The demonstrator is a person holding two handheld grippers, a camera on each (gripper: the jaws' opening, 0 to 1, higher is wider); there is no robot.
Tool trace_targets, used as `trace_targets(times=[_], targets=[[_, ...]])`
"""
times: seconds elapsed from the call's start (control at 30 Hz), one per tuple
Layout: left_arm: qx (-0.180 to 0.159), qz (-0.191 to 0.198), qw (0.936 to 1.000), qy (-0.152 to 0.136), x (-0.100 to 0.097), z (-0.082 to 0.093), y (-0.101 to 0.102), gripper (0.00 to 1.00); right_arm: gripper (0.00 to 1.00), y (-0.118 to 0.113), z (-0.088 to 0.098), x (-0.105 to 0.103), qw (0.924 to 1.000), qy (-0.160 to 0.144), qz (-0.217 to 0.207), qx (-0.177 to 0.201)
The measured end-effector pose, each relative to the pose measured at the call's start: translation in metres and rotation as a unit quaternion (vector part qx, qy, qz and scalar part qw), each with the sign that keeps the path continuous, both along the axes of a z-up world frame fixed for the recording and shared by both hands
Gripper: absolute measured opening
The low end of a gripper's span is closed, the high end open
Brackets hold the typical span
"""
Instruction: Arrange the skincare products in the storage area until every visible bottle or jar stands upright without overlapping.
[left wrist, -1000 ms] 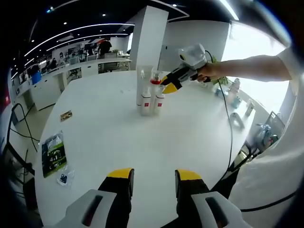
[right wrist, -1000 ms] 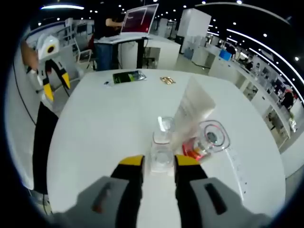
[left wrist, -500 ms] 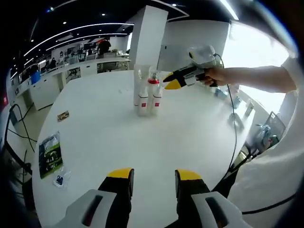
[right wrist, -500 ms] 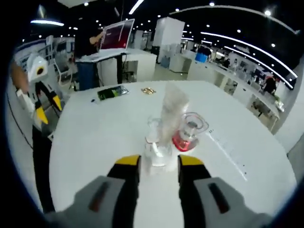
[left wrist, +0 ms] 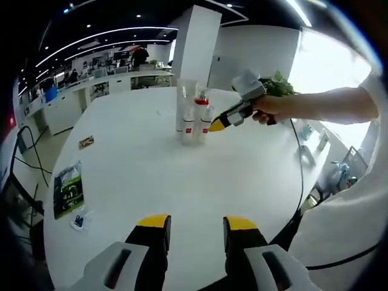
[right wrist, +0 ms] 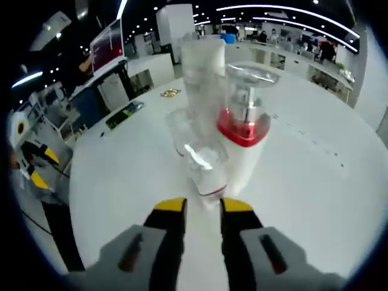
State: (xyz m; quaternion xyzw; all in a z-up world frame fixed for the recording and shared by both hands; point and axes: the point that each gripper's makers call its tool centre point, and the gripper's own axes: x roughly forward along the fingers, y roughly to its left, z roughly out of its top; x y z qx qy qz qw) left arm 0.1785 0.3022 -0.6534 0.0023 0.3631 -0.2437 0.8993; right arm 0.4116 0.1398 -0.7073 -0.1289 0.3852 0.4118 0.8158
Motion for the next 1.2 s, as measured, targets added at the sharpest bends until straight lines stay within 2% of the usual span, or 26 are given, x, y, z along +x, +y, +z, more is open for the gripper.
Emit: trace_targets(times=[0.13, 0.3, 0.6, 0.8, 0.87, 0.9, 1.03, 1.1, 1.2], targets=[[0.004, 0.005, 1.0000, 0.003, 0.000, -0.002, 0.002, 0.36, 0.19, -0.002, -0.002, 0.007, 1.0000, -0.004, -0.004, 0.001], [0.005, 0.008, 0.9999, 0.006, 0.000, -0.003, 0.001, 0.36, 0.19, -0.006, -0.004, 0.012, 0.9997, 0.005, -0.022, 0.010], [0.008, 0.006, 0.9998, 0.016, 0.000, -0.008, 0.000, 0.36, 0.22, -0.005, -0.007, 0.002, 0.9983, 0.028, -0.044, 0.026], [0.006, 0.008, 0.9998, 0.016, 0.003, -0.006, -0.001, 0.36, 0.28, -0.005, -0.016, 0.005, 0.9963, 0.043, -0.067, 0.030], [0.005, 0.011, 0.9998, 0.016, 0.003, -0.006, 0.002, 0.36, 0.29, -0.006, -0.014, 0.002, 0.9946, 0.047, -0.086, 0.033], [0.004, 0.014, 0.9998, 0.017, 0.002, -0.006, 0.004, 0.36, 0.29, -0.008, -0.018, 0.004, 0.9911, 0.061, -0.111, 0.040], [-0.002, 0.026, 0.9995, 0.017, 0.000, -0.006, 0.009, 0.36, 0.31, -0.010, -0.020, -0.005, 0.9816, 0.087, -0.156, 0.067], [-0.013, 0.039, 0.9990, 0.020, 0.000, -0.008, 0.014, 0.36, 0.31, -0.012, -0.020, -0.021, 0.9732, 0.106, -0.183, 0.091], [-0.026, 0.057, 0.9977, 0.024, 0.002, -0.009, 0.018, 0.36, 0.32, -0.014, -0.022, -0.041, 0.9719, 0.112, -0.183, 0.098]])
